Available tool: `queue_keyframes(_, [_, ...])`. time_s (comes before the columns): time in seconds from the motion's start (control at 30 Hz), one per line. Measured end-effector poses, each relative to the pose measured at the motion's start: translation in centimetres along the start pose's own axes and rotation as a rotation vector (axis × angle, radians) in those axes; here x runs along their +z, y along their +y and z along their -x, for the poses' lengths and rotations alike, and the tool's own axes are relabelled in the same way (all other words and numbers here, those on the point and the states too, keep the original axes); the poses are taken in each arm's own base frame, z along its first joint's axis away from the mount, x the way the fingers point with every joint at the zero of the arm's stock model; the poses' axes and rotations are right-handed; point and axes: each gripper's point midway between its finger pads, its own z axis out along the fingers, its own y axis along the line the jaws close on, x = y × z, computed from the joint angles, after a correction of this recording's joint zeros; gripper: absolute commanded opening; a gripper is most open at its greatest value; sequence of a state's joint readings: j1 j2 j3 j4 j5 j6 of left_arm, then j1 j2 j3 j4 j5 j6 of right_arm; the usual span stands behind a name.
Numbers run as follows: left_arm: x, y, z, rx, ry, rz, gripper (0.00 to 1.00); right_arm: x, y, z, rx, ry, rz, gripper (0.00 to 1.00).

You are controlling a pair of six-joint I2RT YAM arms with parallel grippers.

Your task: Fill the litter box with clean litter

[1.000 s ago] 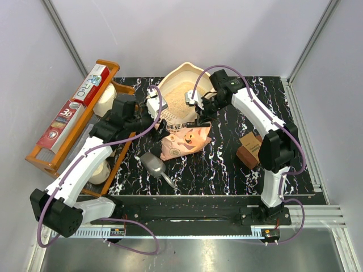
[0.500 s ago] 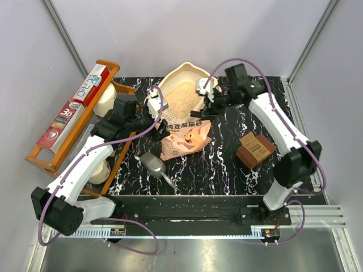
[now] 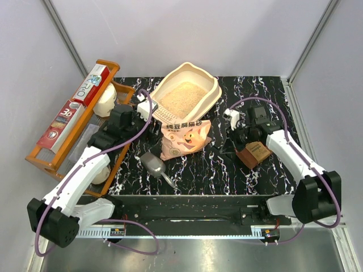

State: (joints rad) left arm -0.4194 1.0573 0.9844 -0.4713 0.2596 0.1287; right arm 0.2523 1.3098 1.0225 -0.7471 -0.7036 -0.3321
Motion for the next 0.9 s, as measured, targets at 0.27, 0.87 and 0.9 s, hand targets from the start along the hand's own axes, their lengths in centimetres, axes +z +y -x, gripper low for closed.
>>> queue_keyframes(0.27, [1.2,0.3,-1.1,-0.106,0.062,0.024,0.84,1.5,-5.2,-2.3,0.254,0.063,-0.146,0.0])
queue_keyframes(0.87, [1.8,0.6,-0.8,-0.123,0.064,0.035,0.82,-3.0,-13.4,-2.6,0.052,0.043,-0.5,0.21])
queue_keyframes(0.9, [1.8,0.6,-0.9,-0.13,0.066,0.034,0.83,-2.7,-12.9,-2.5,0.047,0.038,-0.462,0.21])
